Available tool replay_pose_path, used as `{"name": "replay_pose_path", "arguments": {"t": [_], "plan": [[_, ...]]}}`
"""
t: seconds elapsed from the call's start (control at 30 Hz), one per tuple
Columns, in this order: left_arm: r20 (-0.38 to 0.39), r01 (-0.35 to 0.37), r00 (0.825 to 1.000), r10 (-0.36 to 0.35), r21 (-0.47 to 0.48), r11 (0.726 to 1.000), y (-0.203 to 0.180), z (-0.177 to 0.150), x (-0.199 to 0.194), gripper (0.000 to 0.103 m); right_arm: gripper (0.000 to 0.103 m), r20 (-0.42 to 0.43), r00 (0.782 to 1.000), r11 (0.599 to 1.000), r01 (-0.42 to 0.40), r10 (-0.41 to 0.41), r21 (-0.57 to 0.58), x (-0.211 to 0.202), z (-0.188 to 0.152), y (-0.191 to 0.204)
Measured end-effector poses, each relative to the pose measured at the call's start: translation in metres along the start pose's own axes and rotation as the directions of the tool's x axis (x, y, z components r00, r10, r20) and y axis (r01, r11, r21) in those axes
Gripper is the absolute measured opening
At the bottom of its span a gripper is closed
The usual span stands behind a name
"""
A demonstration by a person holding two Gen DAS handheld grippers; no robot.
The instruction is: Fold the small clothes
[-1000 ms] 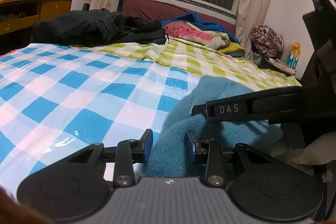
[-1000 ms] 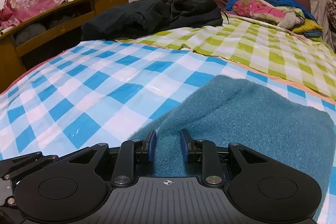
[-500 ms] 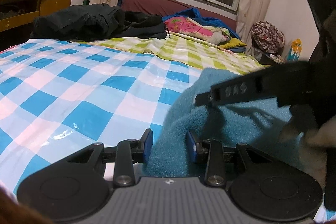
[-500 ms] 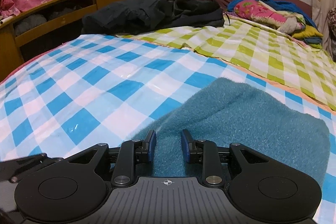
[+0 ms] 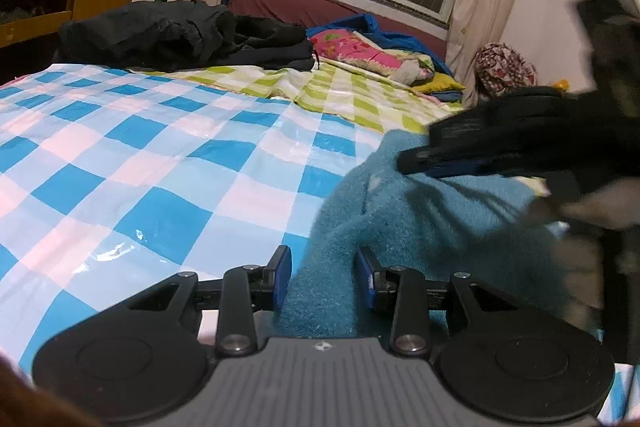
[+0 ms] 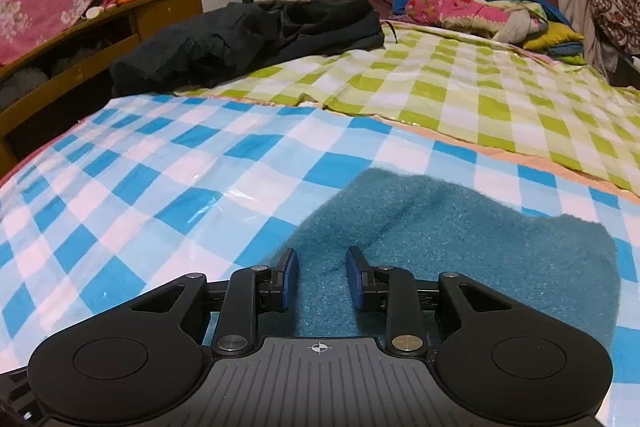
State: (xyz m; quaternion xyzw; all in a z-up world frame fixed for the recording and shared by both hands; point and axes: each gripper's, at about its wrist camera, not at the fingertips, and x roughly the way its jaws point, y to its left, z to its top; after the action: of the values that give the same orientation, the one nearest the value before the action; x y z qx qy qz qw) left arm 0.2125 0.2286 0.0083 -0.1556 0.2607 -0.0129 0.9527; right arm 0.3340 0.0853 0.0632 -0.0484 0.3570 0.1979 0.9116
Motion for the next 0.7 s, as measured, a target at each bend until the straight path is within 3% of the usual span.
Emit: {"name": "replay_pose_path", "arguments": {"t": [0.07,0.23,0.33,0.5,0.6,0.7], "plan": [[0.019,0.008,1.0,-0.008,0.013,1.0,-0.001,0.002,-0.004,0.041,0.029,0.022,0.999,0.999,-0.026,0.026,0.021,-0.021,-0.004,-0.008],[0.031,0.044,0.999,-0.044,0.014,0.999,-0.002,0.007,-0.009,0.043,0.061,0.075,0.995,0.994,-0.075,0.069,0.076,-0.094,-0.039,-0.048],[0.027,0.053,0.998,-0.053,0.013,0.999,-0.003,0.011,-0.007,0.052,0.068,0.055,0.995,0.985,-0.095,0.088,0.143,-0.123,-0.071,-0.073],[0.021,0.081,0.997,-0.08,-0.025,0.996,0.0,0.019,-0.002,0.055,0.072,-0.002,0.99,0.938,-0.136,0.144,0.319,-0.12,-0.112,-0.106],[0.016,0.086,0.996,-0.086,0.011,0.996,-0.005,0.022,0.001,0.058,0.075,0.005,0.978,0.882,-0.192,0.21,0.431,-0.106,-0.125,-0.114],[0.014,0.088,0.996,-0.089,0.036,0.995,-0.008,0.025,0.005,0.067,0.081,0.03,0.972,0.858,-0.221,0.234,0.463,-0.095,-0.126,-0.114]]}}
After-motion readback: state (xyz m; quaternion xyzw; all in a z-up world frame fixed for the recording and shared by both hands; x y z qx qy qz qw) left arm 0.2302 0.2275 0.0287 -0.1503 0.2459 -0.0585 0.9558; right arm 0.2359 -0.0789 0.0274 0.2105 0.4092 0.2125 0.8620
